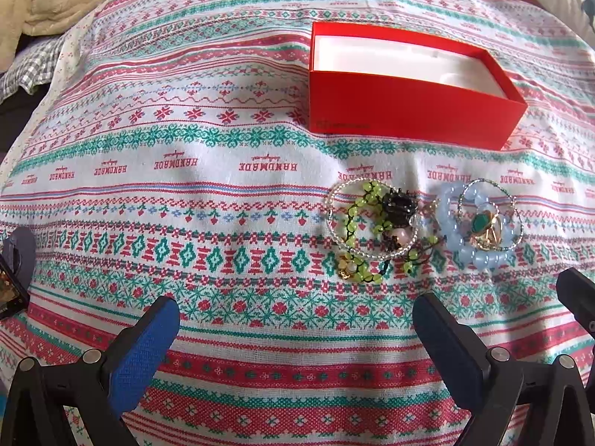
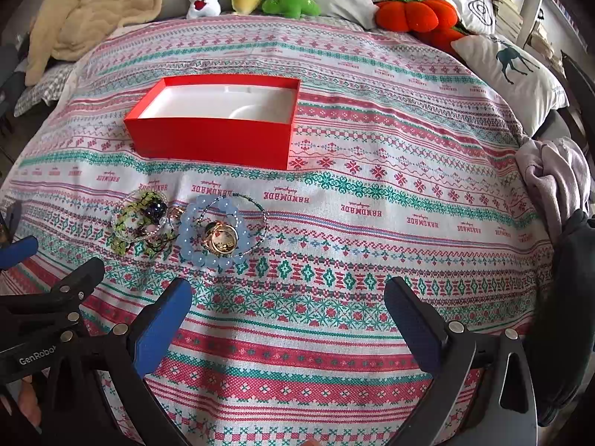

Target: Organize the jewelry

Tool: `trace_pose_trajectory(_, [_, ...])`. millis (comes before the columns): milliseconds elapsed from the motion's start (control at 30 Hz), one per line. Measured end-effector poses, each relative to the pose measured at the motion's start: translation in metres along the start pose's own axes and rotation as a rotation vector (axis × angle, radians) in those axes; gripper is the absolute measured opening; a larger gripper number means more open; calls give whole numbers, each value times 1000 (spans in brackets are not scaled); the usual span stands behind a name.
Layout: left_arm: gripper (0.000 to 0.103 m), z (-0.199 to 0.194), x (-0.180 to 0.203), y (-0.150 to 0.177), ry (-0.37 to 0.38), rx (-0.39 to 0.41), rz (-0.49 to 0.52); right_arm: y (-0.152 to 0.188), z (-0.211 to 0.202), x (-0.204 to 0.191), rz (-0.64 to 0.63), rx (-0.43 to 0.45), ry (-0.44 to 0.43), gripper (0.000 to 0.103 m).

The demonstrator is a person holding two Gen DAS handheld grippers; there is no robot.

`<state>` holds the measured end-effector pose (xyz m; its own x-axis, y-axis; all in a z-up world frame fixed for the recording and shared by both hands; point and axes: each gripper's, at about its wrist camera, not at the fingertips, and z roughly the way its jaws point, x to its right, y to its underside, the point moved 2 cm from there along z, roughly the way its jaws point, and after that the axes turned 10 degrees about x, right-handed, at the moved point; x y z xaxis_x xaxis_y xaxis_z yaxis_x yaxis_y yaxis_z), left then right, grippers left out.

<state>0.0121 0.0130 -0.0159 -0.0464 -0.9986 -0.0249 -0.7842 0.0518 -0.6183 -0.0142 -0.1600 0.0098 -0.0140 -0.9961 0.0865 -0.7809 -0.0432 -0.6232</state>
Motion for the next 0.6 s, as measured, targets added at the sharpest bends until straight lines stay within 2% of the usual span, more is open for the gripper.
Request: trace_pose_trajectory(600, [103, 3, -3, 3, -4, 0, -1, 1, 1, -2, -5, -5, -3, 103])
